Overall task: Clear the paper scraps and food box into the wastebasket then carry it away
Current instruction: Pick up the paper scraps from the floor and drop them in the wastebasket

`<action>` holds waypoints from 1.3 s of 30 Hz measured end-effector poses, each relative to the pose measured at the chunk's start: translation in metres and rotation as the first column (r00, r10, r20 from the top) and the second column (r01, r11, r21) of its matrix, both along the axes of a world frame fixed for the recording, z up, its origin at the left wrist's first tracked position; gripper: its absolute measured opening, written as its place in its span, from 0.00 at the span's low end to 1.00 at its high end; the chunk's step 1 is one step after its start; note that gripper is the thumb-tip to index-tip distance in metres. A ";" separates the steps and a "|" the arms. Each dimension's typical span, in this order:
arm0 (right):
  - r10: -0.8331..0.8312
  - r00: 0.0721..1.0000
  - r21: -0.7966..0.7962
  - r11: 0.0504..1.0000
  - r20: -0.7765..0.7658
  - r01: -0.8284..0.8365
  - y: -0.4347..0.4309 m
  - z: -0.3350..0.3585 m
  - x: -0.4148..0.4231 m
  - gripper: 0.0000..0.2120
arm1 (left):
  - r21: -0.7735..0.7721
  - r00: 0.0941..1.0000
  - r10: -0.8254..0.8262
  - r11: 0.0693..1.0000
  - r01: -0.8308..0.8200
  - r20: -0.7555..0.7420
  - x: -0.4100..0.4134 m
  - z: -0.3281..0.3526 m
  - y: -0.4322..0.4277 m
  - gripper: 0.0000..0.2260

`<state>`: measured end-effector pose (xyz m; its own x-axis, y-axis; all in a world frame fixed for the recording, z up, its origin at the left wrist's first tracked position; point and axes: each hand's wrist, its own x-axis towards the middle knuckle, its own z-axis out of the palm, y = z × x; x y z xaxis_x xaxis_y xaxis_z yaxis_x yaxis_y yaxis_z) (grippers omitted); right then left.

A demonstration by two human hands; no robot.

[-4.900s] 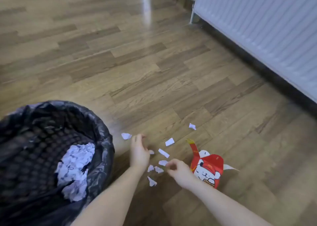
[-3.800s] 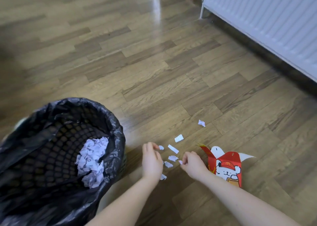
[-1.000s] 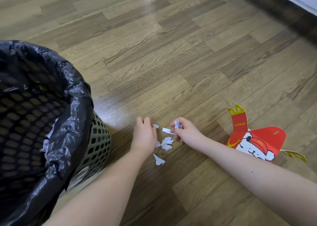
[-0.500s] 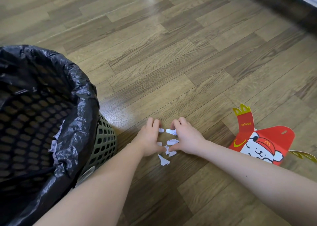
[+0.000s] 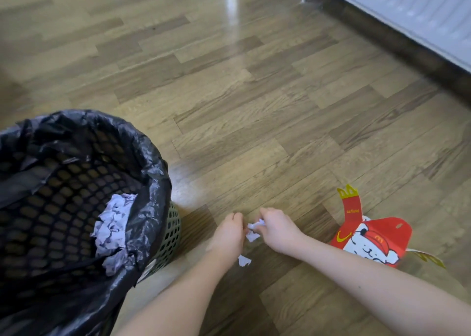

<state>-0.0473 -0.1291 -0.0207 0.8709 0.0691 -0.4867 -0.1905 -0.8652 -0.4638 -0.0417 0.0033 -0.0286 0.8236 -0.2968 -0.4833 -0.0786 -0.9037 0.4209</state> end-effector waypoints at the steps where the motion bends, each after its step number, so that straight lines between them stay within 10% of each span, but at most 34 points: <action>1: -0.036 0.999 0.041 0.999 0.011 0.035 -0.002 0.016 0.002 0.10 | -0.055 0.998 0.053 0.997 -0.052 0.015 0.000 0.015 -0.003 0.07; 6: -0.200 0.978 0.273 0.946 0.059 0.177 -0.009 0.100 0.009 0.06 | -0.422 0.942 0.329 0.864 -0.274 0.062 -0.001 0.101 -0.009 0.07; 14: -0.253 0.956 0.655 0.750 0.150 0.095 0.052 0.251 0.029 0.10 | -0.613 0.820 0.466 0.767 -0.187 0.333 0.014 0.255 0.053 0.06; 24: -0.004 1.000 0.507 0.862 0.004 0.002 0.168 0.245 0.035 0.01 | 0.014 0.819 0.453 0.873 -0.488 0.353 0.004 0.254 0.177 0.14; 39: 0.110 0.987 0.439 0.886 0.119 -0.151 0.179 0.239 0.027 0.14 | 0.085 0.847 0.517 0.845 -0.528 0.122 0.002 0.231 0.175 0.21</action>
